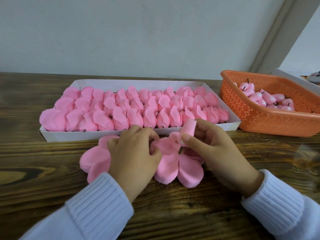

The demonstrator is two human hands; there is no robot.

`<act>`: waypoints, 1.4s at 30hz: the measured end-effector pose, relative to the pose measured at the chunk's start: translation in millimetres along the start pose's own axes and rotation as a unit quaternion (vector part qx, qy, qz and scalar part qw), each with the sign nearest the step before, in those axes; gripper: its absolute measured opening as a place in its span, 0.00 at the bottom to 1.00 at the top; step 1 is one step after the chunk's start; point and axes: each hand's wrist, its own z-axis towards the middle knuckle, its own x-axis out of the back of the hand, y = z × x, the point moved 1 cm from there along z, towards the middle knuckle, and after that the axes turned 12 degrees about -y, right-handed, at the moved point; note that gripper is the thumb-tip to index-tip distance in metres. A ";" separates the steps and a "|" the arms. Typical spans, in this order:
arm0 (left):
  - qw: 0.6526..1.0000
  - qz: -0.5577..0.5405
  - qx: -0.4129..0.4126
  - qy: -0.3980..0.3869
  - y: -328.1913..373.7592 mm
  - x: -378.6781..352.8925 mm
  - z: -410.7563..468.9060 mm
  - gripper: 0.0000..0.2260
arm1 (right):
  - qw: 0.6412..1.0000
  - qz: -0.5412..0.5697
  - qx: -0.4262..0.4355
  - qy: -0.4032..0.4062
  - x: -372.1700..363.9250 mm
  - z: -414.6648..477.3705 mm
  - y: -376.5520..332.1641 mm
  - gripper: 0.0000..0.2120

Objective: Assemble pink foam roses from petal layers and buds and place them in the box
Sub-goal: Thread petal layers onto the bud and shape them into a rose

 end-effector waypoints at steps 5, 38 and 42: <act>1.000 -0.022 -0.009 0.003 0.8 -0.1 -1.4 0.08 | 1.000 0.005 0.003 0.000 0.2 -0.1 0.3 0.06; 0.837 -0.542 0.058 -0.051 12.0 -6.0 -9.1 0.12 | 0.994 0.030 0.100 0.001 1.3 -2.6 -5.6 0.18; 0.826 -0.556 0.049 -0.075 12.2 -3.5 -9.8 0.12 | 0.995 0.024 0.095 0.024 0.5 -1.3 -4.6 0.15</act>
